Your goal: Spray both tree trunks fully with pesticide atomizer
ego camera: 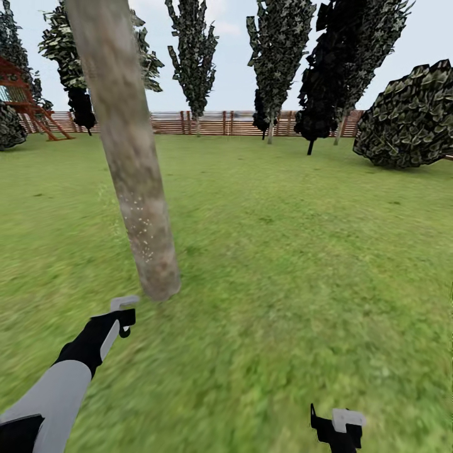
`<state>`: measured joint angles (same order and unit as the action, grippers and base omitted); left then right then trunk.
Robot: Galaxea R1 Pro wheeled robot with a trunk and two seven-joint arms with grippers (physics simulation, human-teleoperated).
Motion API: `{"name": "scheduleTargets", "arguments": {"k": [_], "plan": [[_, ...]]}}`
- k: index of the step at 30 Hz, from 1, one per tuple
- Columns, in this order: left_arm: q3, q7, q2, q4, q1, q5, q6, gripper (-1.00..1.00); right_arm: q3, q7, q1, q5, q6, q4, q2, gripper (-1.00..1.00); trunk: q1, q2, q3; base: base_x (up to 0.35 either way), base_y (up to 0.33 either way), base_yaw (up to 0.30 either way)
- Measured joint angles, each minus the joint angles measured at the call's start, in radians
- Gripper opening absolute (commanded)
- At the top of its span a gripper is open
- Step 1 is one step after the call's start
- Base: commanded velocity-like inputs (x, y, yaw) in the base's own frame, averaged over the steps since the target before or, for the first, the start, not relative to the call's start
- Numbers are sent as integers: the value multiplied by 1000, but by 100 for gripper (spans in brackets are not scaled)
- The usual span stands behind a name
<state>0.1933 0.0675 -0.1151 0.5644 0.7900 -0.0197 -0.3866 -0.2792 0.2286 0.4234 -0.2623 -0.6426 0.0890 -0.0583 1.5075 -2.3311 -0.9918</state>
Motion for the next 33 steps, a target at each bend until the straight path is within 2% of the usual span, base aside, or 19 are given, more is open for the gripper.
{"name": "scheduleTargets", "arguments": {"k": [17,33], "plan": [[0,0,-2,0,0,-5,0,-100,0,0,0,0,0,0,0,100,0,0,0,157,-266,7],[0,0,-3,0,0,-5,0,-100,-1,0,0,0,0,0,0,100,0,0,0,159,-264,260]]}}
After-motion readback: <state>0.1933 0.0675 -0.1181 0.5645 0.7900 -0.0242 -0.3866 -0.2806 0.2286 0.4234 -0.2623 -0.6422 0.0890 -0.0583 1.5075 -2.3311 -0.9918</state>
